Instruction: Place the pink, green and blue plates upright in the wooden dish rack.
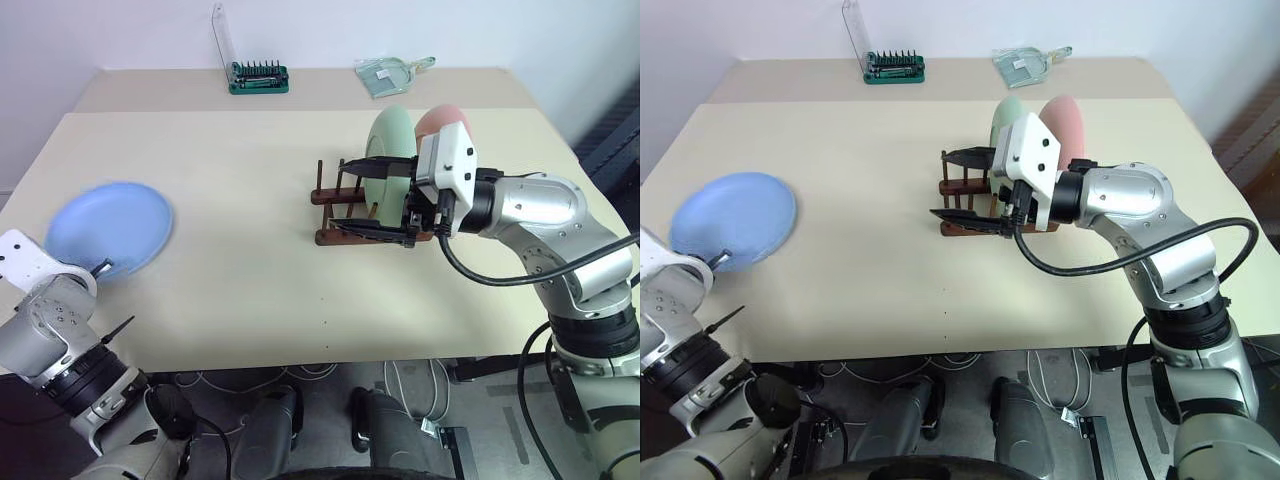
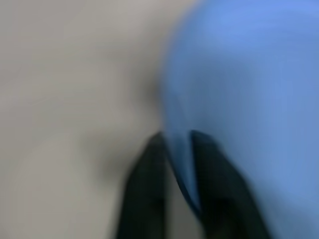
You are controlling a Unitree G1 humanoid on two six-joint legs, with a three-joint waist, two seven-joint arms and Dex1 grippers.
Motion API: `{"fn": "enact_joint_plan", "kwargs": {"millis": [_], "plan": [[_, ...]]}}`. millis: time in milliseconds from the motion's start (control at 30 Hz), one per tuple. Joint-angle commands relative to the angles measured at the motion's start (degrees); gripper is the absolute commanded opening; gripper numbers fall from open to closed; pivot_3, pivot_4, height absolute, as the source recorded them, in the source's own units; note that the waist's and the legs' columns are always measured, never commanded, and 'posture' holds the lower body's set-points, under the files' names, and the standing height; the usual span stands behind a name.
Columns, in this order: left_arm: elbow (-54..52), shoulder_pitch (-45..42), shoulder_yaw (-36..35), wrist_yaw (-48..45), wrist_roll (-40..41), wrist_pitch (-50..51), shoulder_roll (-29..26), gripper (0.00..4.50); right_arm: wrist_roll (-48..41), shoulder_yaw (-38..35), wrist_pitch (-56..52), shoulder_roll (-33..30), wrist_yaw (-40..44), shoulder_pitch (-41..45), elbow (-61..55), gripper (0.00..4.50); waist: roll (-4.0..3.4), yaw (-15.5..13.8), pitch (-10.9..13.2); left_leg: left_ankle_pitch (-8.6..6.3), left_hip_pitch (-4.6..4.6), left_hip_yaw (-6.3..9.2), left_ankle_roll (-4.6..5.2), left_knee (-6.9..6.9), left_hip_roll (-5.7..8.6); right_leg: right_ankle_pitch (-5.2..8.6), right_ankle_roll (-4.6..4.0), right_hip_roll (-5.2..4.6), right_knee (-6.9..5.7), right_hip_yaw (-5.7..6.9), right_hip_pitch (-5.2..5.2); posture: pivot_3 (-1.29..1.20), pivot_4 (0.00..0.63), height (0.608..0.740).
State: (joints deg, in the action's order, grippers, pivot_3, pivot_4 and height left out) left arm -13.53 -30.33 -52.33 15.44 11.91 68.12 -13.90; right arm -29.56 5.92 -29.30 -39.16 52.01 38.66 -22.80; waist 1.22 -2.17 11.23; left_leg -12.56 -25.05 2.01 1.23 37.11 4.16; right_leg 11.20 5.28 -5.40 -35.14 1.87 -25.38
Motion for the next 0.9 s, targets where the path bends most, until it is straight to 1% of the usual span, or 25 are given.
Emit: {"fn": "enact_joint_plan", "kwargs": {"millis": [33, 100, 167, 233, 333, 367, 400, 467, 600, 733, 800, 900], "plan": [[-1.53, -0.91, 2.23, -1.21, 1.22, -5.42, 0.11, 0.01, 1.29, -1.01, 0.73, -0.12, -0.73, 0.39, -1.57, 3.42, 0.01, -0.01, 0.0, 0.0, 0.0, 0.0, 0.0, 0.0, 0.0, 0.0, 0.0, 0.0, 0.0, 0.0, 0.0, 0.0, 0.15, 0.735], [-4.33, -0.58, 8.14, -4.3, 0.38, -14.5, -0.65, 0.01, 3.32, -0.5, 1.78, 0.3, -1.57, 1.0, -0.48, 3.42, 0.02, -0.16, 0.0, 0.01, 0.0, 0.0, -0.01, 0.01, 0.0, -0.01, -0.02, 0.0, 0.0, 0.0, 0.0, 0.0, 0.15, 0.735], [-8.29, -0.55, 15.78, -7.47, -1.54, -23.85, -1.73, 0.01, 5.97, 0.31, 3.29, 0.85, -2.47, 1.82, 0.55, 3.42, 0.07, -0.3, 0.0, 0.02, 0.0, 0.0, -0.03, 0.02, 0.0, -0.02, -0.04, -0.03, 0.03, -0.01, 0.04, 0.0, 0.15, 0.735], [-10.33, -0.47, 20.96, -9.07, -3.17, -29.5, -2.65, 0.01, 7.97, 0.93, 4.58, 1.38, -2.96, 2.28, 1.15, 3.42, 0.08, -0.17, 0.0, 0.02, -0.03, -0.05, -0.03, 0.03, 0.01, -0.04, -0.08, -0.06, 0.09, -0.03, 0.04, 0.0, 0.15, 0.735], [-11.81, -1.44, 26.99, -9.26, -5.39, -35.14, -3.39, 0.01, 11.52, 2.41, 7.61, 2.5, -3.46, 2.99, 2.01, 3.42, 0.05, 0.07, -0.02, 0.0, -0.03, -0.17, 0.01, 0.0, 0.02, -0.05, -0.09, -0.08, 0.11, -0.15, 0.01, 0.0, 0.15, 0.735], [-12.97, -2.99, 30.69, -9.2, -6.11, -35.78, -2.75, 0.01, 16.07, 4.71, 11.4, 3.55, -5.05, 4.05, 3.22, 3.42, 0.04, 0.19, -0.01, 0.0, -0.02, -0.18, 0.01, -0.01, 0.01, -0.05, -0.09, -0.05, 0.09, -0.16, -0.02, 0.0, 0.15, 0.735], [-14.33, -4.49, 33.8, -9.49, -5.84, -35.26, -1.89, 0.01, 21.37, 7.53, 15.41, 4.43, -6.81, 5.28, 4.8, 3.42, 0.04, 0.23, -0.01, 0.01, -0.02, -0.19, 0.0, -0.01, 0.0, -0.06, -0.09, -0.02, 0.04, -0.15, -0.05, 0.0, 0.15, 0.735], [-16.21, -6.44, 36.77, -9.58, -4.85, -33.35, -0.37, 0.01, 28.38, 11.03, 20.74, 5.82, -9.06, 6.83, 7.32, 3.42, 0.04, 0.18, -0.01, 0.06, 0.0, -0.18, -0.06, -0.01, -0.03, -0.08, -0.12, 0.04, -0.01, -0.14, -0.06, 0.0, 0.15, 0.735], [-19.5, -9.02, 38.24, -8.78, -2.72, -27.37, 1.9, 0.01, 35.5, 13.57, 26.07, 9.25, -12.61, 9.13, 12.21, 3.42, 0.04, 0.45, -0.01, 0.14, 0.0, -0.19, 0.06, 0.0, -0.04, -0.1, -0.12, 0.2, 0.0, -0.16, -0.05, 0.0, 0.15, 0.735], [-22.93, -9.72, 39.48, -9.75, -0.46, -20.82, 2.24, 0.01, 41.22, 15.26, 29.99, 11.58, -14.91, 10.19, 15.85, 3.42, 0.04, 0.7, -0.01, 0.21, 0.01, -0.16, 0.04, 0.0, -0.06, -0.11, -0.1, 0.29, -0.04, -0.17, -0.06, 0.0, 0.15, 0.735], [-24.07, -9.73, 39.74, -9.85, -0.25, -18.43, 1.88, 0.01, 43.01, 15.18, 30.84, 12.59, -15.96, 10.57, 17.21, 3.42, 0.04, 1.09, -0.01, 0.22, 0.01, -0.15, 0.02, 0.01, -0.06, -0.12, -0.1, 0.31, -0.05, -0.17, -0.05, 0.0, 0.15, 0.735], [-25.77, -9.86, 39.53, -10.06, 0.97, -15.29, 2.35, 0.01, 44.91, 15.57, 32.67, 13.53, -16.21, 10.38, 18.52, 3.42, 0.04, 1.48, -0.01, 0.39, 0.01, -0.12, -0.24, 0.01, -0.05, -0.12, -0.09, 0.32, -0.05, -0.17, -0.03, 0.0, 0.15, 0.735]]}}
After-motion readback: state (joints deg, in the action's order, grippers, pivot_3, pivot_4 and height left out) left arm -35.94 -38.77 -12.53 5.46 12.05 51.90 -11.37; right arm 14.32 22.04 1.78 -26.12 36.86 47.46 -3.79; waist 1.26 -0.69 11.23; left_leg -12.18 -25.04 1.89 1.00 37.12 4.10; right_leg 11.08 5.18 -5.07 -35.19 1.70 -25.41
